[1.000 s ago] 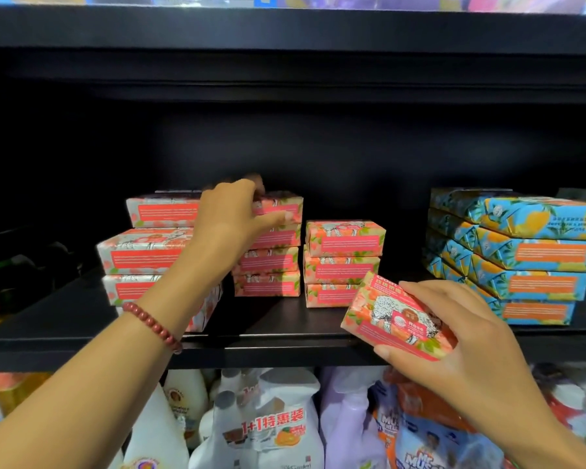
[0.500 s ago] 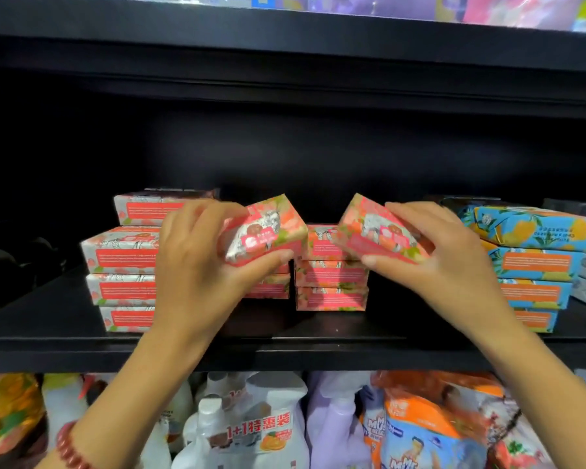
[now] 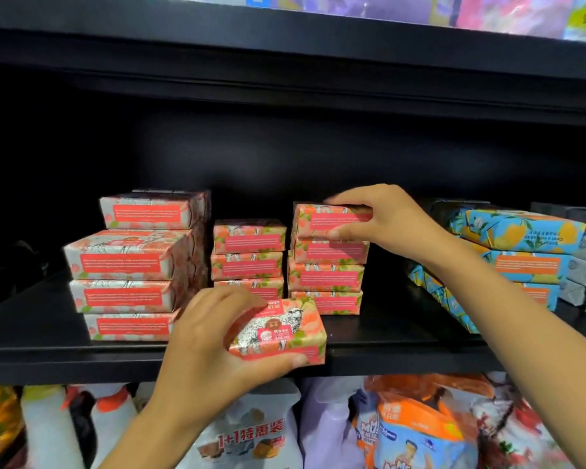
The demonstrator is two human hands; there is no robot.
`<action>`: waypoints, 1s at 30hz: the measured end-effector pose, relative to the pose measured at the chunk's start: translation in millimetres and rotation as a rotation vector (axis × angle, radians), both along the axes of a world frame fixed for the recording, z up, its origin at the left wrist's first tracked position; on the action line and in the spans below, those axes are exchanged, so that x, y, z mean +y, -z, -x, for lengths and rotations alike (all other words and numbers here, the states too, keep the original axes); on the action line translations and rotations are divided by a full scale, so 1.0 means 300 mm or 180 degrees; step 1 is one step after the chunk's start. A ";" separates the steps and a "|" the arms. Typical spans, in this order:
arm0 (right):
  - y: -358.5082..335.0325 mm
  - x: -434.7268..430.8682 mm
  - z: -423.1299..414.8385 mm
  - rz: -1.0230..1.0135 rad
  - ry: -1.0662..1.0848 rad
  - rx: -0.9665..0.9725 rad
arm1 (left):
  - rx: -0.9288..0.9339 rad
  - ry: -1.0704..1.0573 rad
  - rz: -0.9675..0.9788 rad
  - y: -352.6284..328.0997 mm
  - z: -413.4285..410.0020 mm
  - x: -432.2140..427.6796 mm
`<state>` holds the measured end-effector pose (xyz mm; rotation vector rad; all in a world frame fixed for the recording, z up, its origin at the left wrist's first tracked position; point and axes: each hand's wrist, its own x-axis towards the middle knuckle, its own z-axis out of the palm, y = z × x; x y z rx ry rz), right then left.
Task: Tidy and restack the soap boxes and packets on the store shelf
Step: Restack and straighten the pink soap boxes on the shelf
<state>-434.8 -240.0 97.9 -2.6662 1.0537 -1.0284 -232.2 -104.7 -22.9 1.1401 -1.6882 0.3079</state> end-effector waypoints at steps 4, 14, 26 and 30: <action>0.034 0.005 -0.011 0.0493 0.0144 -0.0147 | -0.0030 0.0010 -0.0069 0.001 0.006 -0.013; 0.117 0.074 0.013 0.1152 0.0452 -0.0513 | -0.0050 -0.0011 -0.0564 -0.020 0.065 -0.078; 0.435 0.212 0.193 -0.0067 0.0566 0.0027 | -0.0572 -0.0138 -0.0598 -0.020 0.145 -0.137; 0.466 0.217 0.196 0.0127 0.0702 0.0132 | -0.0642 -0.0093 -0.0678 -0.027 0.139 -0.119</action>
